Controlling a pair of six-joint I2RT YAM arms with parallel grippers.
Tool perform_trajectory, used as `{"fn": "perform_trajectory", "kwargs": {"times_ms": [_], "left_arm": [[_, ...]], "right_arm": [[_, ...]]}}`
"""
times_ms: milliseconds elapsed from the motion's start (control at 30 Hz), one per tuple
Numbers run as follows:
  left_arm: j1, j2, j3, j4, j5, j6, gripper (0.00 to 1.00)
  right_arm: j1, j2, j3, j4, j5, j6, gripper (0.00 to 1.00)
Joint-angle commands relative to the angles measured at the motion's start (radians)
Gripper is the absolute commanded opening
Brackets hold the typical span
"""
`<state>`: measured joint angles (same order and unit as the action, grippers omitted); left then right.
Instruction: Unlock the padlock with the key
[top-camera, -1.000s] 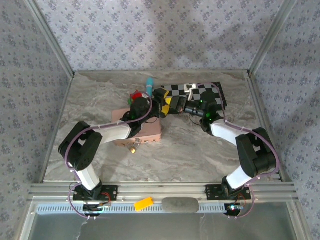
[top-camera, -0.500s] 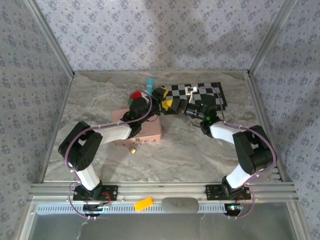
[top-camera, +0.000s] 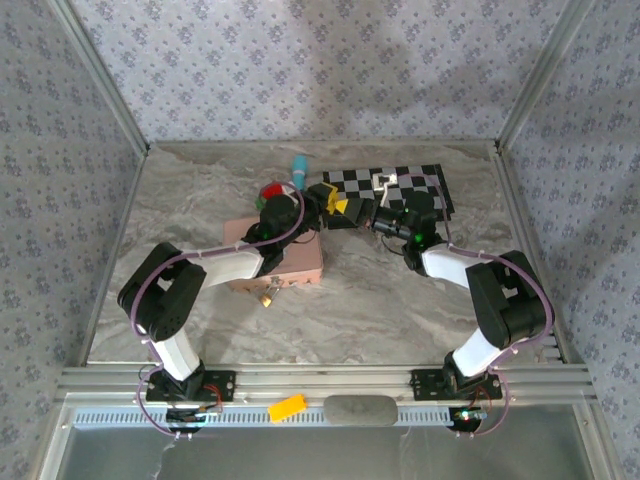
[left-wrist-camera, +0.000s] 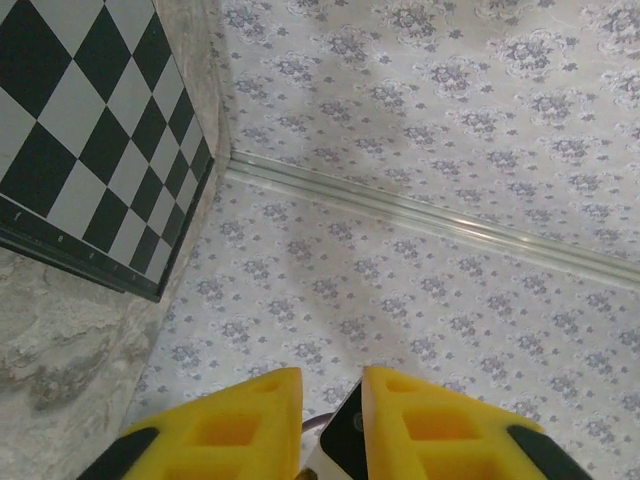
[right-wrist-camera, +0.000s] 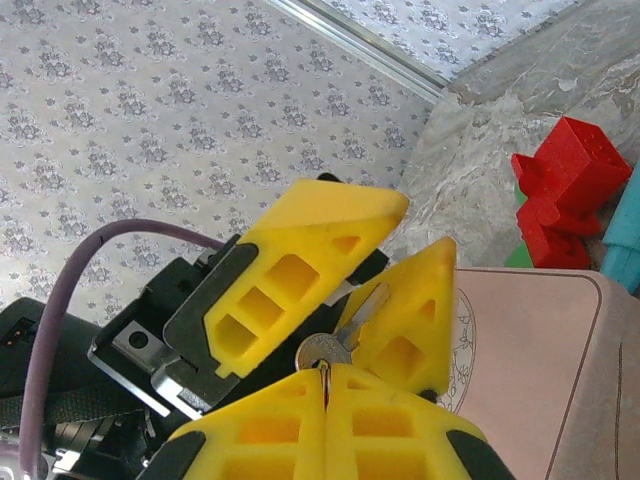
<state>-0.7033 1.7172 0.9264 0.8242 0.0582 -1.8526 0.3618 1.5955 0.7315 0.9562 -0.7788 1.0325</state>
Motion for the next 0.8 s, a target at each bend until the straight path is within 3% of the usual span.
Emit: {"fn": "perform_trajectory", "kwargs": {"times_ms": [0, 167, 333, 500, 633, 767], "left_arm": [[-0.007, -0.013, -0.009, 0.008, -0.017, 0.007, 0.16], [-0.008, -0.025, -0.014, -0.005, -0.024, 0.029, 0.01], [-0.006, -0.043, -0.011, -0.017, -0.031, 0.099, 0.00], [-0.005, -0.071, -0.008, -0.034, -0.035, 0.250, 0.00], [0.002, -0.105, 0.003, -0.066, -0.008, 0.443, 0.00], [-0.001, -0.164, 0.067, -0.291, 0.001, 0.623, 0.00]], "right_arm": [[-0.010, -0.018, -0.008, 0.018, -0.014, 0.013, 0.00], [-0.019, -0.027, -0.008, 0.018, -0.017, 0.016, 0.00], [-0.029, -0.046, -0.009, -0.001, -0.022, 0.006, 0.00], [-0.050, -0.101, -0.013, -0.090, -0.018, -0.049, 0.38], [-0.051, -0.168, -0.017, -0.203, 0.019, -0.129, 0.46], [-0.009, -0.248, 0.016, -0.442, 0.088, -0.314, 0.47]]}}
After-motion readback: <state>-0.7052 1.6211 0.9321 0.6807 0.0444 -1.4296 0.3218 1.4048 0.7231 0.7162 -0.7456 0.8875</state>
